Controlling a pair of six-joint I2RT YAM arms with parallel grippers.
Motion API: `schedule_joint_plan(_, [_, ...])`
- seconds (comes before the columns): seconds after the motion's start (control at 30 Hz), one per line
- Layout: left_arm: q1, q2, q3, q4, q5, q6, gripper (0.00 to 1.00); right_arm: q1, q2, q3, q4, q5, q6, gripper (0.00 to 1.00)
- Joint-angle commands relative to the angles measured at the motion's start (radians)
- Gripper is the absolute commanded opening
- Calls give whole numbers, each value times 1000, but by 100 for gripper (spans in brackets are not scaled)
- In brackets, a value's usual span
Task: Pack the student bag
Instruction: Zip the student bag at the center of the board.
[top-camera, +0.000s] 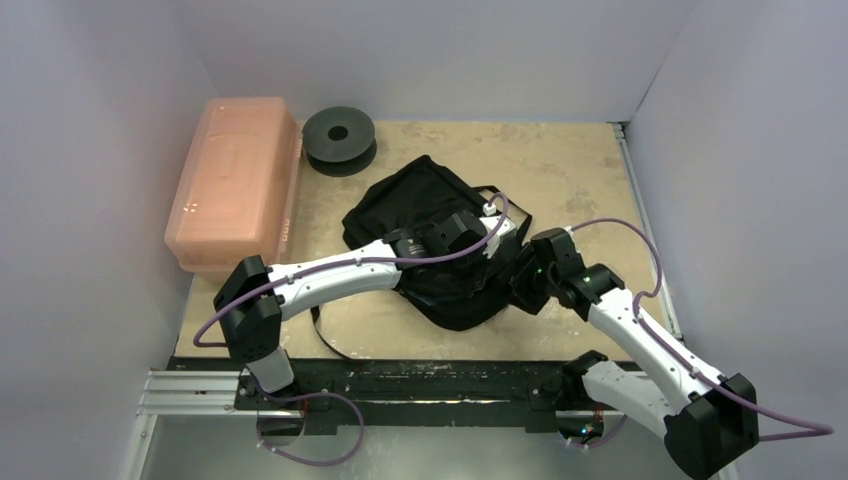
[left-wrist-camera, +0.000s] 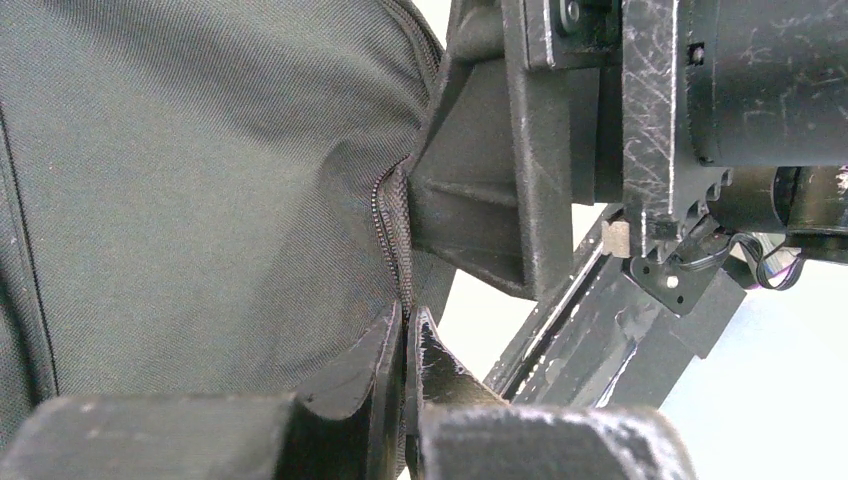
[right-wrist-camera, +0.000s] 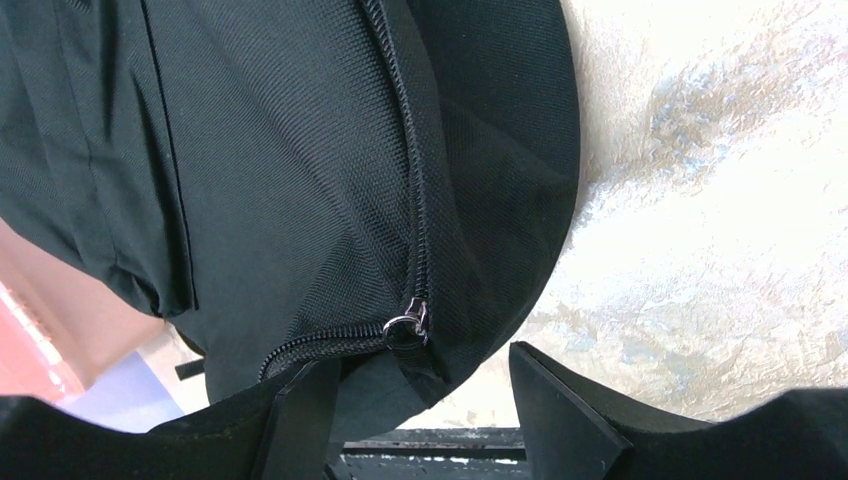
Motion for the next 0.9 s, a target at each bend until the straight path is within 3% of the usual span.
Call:
schedule_joint_plan(0.0, [9,-32,55,43,8,-5,0,15,17,29,25,110,63,67])
schedule_joint_plan(0.47, [40,-20,52,53,33,-14,0,117,174,102,7,219,9,71])
schedule_joint_plan(0.6, [49,-11,44,50,24,-8,0,151,164,76,-7,246,-15,59])
schedule_joint_plan(0.7, [56,-4,34,45,14,-3,0,153,141,59,-19,270,-22,56])
schedule_joint_plan(0.87, [69,17,32,38,20,3,0,156,132,69,-21,254,-75,37])
